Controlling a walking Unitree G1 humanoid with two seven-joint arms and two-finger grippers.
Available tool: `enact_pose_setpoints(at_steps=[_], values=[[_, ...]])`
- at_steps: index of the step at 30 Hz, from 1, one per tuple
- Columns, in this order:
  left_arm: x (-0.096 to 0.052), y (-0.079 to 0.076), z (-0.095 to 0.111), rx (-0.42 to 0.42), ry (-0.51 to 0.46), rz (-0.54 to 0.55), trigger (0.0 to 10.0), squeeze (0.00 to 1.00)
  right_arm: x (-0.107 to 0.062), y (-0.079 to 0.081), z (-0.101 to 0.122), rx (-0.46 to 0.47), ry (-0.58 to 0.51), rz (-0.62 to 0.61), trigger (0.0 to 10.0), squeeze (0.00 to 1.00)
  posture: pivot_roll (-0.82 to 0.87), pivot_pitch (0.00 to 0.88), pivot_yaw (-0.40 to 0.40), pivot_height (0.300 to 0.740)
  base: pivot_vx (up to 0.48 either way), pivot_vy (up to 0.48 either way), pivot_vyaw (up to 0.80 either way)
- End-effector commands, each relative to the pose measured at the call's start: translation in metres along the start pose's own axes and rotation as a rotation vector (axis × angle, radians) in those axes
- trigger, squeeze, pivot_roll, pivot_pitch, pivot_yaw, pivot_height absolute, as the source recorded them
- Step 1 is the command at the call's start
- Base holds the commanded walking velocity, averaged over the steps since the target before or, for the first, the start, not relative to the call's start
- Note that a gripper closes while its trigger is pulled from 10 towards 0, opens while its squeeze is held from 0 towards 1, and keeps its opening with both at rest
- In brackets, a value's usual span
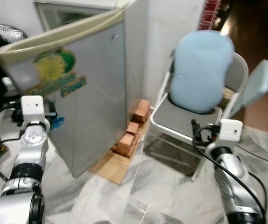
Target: Restocking fridge
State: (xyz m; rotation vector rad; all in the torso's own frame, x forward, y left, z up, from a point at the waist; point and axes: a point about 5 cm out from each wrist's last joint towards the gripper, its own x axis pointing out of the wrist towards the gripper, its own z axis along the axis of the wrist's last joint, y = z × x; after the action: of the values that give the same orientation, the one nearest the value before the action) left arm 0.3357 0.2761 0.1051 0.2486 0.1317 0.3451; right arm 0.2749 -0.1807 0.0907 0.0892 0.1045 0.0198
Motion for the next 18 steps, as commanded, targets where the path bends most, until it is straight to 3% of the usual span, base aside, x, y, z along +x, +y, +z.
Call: enact_pose_setpoints(at_steps=[1, 3, 4, 5, 6, 10, 15, 16, 17, 18], values=[[0.000, 0.024, -0.003, 0.041, 0.011, 0.135, 10.0, 0.00, -0.002, -0.013, 0.002, -0.022, -0.005, -0.041, 10.0, 0.00, -0.04, 0.000, 0.010, 0.740, 0.000, 0.000, 0.00], [-0.002, 0.046, -0.008, 0.046, 0.036, 0.267, 10.0, 0.00, -0.002, -0.014, 0.002, -0.023, -0.004, -0.042, 10.0, 0.00, -0.04, 0.000, 0.009, 0.740, 0.000, 0.000, 0.00], [-0.002, 0.046, -0.008, 0.046, 0.036, 0.267, 10.0, 0.00, -0.002, -0.014, 0.002, -0.023, -0.004, -0.042, 10.0, 0.00, -0.04, 0.000, 0.009, 0.740, 0.000, 0.000, 0.00], [-0.005, 0.068, -0.013, 0.037, 0.060, 0.390, 10.0, 0.00, -0.002, -0.014, 0.001, -0.026, -0.002, -0.040, 10.0, 0.00, -0.04, 0.000, 0.006, 0.740, 0.000, 0.000, 0.00], [-0.008, 0.078, -0.015, 0.036, 0.071, 0.446, 10.0, 0.00, -0.002, -0.014, 0.001, -0.029, -0.002, -0.037, 10.0, 0.00, -0.04, 0.000, 0.006, 0.740, 0.000, 0.000, 0.00], [-0.009, 0.082, -0.014, 0.049, 0.056, 0.458, 10.0, 0.00, -0.002, -0.014, 0.001, -0.030, -0.001, -0.036, 10.0, 0.00, -0.03, 0.000, 0.004, 0.740, 0.000, 0.000, 0.00], [-0.011, 0.062, -0.014, 0.070, 0.011, 0.369, 10.0, 0.00, -0.001, -0.014, 0.000, -0.032, 0.003, -0.035, 10.0, 0.00, -0.03, 0.000, 0.005, 0.740, 0.000, 0.000, 0.00], [-0.012, 0.046, -0.014, 0.081, -0.014, 0.304, 10.0, 0.00, -0.001, -0.014, -0.001, -0.032, 0.004, -0.035, 10.0, 0.00, -0.03, 0.000, 0.005, 0.740, 0.000, 0.000, 0.00], [-0.012, 0.046, -0.014, 0.081, -0.014, 0.304, 10.0, 0.00, -0.001, -0.014, -0.001, -0.032, 0.004, -0.035, 10.0, 0.00, -0.03, 0.000, 0.005, 0.740, 0.000, 0.000, 0.00], [-0.017, 0.025, -0.014, 0.074, -0.043, 0.224, 10.0, 0.00, -0.001, -0.014, -0.001, -0.032, 0.005, -0.036, 10.0, 0.00, -0.03, 0.000, 0.007, 0.740, 0.000, 0.000, 0.00]])
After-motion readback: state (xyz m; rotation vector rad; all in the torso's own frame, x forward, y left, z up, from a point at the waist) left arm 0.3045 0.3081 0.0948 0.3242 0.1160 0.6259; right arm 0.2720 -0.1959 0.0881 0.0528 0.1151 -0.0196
